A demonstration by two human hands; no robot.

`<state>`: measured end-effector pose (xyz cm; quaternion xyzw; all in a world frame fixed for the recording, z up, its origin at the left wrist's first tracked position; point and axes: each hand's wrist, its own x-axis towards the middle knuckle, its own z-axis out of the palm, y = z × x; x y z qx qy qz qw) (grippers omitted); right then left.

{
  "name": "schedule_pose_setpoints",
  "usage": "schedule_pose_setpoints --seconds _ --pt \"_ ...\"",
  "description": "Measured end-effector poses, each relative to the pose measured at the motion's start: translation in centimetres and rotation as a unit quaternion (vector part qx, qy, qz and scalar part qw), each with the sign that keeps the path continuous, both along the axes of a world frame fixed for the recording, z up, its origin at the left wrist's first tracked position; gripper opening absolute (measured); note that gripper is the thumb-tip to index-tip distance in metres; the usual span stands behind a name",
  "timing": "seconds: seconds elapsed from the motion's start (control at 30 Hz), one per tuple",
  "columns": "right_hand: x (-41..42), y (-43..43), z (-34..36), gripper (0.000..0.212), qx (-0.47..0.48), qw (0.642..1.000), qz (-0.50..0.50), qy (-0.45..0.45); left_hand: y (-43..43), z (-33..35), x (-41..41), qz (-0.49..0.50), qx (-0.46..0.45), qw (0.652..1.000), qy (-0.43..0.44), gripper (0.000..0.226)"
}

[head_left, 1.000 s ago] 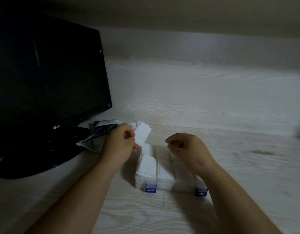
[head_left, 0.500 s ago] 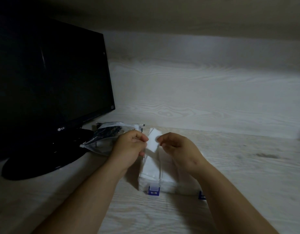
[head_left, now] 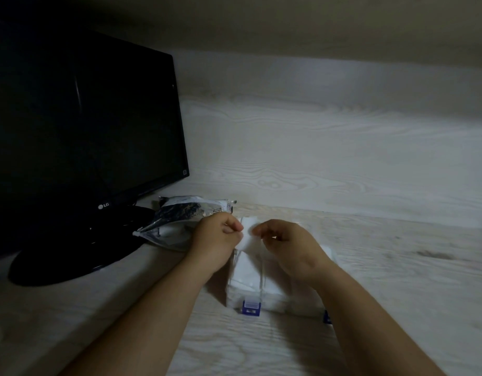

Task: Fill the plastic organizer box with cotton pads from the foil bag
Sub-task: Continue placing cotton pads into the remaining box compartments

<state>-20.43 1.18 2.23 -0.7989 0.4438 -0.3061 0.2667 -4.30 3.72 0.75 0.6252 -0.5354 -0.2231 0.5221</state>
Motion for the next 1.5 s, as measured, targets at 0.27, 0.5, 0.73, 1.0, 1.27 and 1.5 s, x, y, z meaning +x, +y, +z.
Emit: schedule_pose_setpoints --seconds 0.27,0.5,0.73,1.0,1.27,1.5 --pt "-0.1 -0.3 -0.4 0.035 -0.037 0.991 -0.019 0.124 -0.7 -1.0 0.2 -0.014 0.013 0.999 -0.026 0.030" --pt "0.2 -0.6 -0.8 0.035 -0.041 0.983 -0.017 0.176 -0.8 -1.3 0.2 -0.008 0.034 0.998 -0.051 0.027" --pt "0.0 0.0 -0.4 0.033 -0.026 0.982 -0.004 0.185 -0.8 -1.4 0.4 -0.023 0.063 0.994 -0.085 0.023" --pt "0.3 0.1 -0.5 0.033 -0.007 0.979 -0.007 0.205 -0.7 -1.4 0.5 -0.023 0.116 0.990 -0.077 0.020" --pt "-0.4 0.3 -0.4 0.030 -0.049 0.990 -0.010 0.132 -0.1 -0.7 0.7 -0.044 0.064 0.996 -0.051 0.017" --pt "-1.0 1.2 0.2 0.033 -0.049 0.997 -0.015 0.055 0.0 -0.1 1.0 0.000 0.046 0.999 -0.019 0.022"
